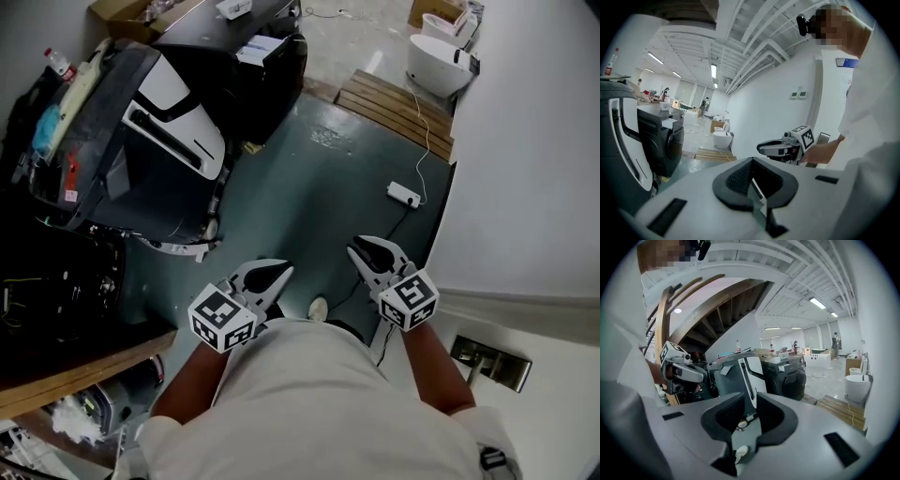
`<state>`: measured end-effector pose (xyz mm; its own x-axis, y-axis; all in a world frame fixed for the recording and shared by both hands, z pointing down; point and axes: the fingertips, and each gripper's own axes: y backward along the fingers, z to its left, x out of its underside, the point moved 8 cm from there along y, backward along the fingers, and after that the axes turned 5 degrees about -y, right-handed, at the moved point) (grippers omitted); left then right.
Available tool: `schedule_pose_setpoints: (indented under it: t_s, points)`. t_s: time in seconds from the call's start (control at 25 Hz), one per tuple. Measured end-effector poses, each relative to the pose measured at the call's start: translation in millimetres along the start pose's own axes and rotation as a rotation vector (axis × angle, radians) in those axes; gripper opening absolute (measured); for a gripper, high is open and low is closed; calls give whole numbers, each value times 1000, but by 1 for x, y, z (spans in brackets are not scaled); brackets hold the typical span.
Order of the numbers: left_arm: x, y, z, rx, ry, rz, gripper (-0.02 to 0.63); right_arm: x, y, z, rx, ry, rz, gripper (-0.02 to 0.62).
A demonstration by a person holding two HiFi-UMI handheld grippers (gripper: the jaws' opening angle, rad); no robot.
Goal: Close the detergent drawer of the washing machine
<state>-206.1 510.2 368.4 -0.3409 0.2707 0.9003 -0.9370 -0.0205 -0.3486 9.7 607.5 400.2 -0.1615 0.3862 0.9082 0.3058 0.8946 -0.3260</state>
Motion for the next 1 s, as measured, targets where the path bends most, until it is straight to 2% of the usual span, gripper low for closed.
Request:
schedule_pose_setpoints:
  t_s: [0.16,0.32,0.68,0.8,1.0]
  points:
    - [-2,-5,37,-6,19,-11,-5,-8,-32,-19,9,6,8,57]
    - [-13,-16,90,27,28,-26,-5,-26,-71,-39,49,1,15,57]
    - [-75,-17,229,125,-24,-40,-5,-82,-193,-72,124,-3,42,57]
    - [-83,-5,273,129,-4,-47,-5,-94,-236,-77,131,4,47,57]
    - [-99,23,328,98,28,-104,-5,-118,-292,-86,129,33,61,57]
